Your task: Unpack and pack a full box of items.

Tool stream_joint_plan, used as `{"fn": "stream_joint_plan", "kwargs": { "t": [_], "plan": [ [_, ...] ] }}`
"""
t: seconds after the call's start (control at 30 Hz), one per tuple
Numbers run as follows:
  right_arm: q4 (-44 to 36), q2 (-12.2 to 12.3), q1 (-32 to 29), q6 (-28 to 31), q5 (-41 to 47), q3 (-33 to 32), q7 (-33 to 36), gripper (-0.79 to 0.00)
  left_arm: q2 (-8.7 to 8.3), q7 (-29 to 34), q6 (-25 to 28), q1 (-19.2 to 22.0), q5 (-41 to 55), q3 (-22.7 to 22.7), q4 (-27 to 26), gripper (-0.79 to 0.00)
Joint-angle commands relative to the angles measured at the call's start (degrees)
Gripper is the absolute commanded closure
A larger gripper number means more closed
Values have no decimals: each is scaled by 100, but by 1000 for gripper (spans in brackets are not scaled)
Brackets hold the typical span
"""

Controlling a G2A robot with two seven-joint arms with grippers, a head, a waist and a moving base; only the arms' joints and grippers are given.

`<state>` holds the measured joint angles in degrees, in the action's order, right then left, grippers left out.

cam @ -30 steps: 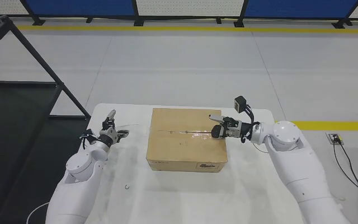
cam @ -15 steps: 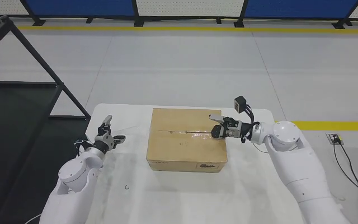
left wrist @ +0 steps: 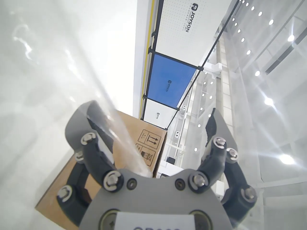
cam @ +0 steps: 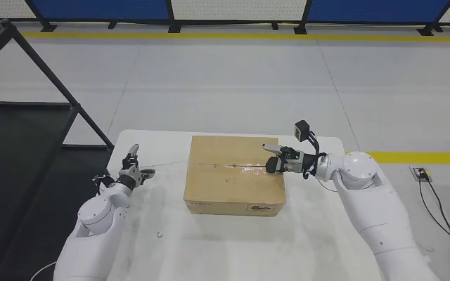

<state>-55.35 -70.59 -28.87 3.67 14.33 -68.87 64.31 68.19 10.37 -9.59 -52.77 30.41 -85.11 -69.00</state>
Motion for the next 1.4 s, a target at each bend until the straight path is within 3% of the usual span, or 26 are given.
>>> {"fn": "stream_joint_plan", "kwargs": {
  "t": [0.0, 0.23, 0.5, 0.63, 0.87, 1.1, 1.37],
  "plan": [
    [0, 0, 0, 0, 0, 0, 0, -785, -33, -5, 62, -112, 76, -229, -15, -785],
    [0, 0, 0, 0, 0, 0, 0, -785, -65, 9, 12, 98, 368, -558, 68, -785],
    [0, 0, 0, 0, 0, 0, 0, -785, -36, 219, 81, 543, 696, -539, 417, -785],
    [0, 0, 0, 0, 0, 0, 0, -785, -35, 616, 461, 826, 812, -560, 523, -785],
    [0, 0, 0, 0, 0, 0, 0, -785, -21, 769, 478, 1012, 914, -487, 383, -785],
    [0, 0, 0, 0, 0, 0, 0, -785, -27, 665, 538, 882, 805, -478, 13, -785],
    [0, 0, 0, 0, 0, 0, 0, -785, -28, -42, 1279, 285, 130, -505, -746, -785]
  ]
}}
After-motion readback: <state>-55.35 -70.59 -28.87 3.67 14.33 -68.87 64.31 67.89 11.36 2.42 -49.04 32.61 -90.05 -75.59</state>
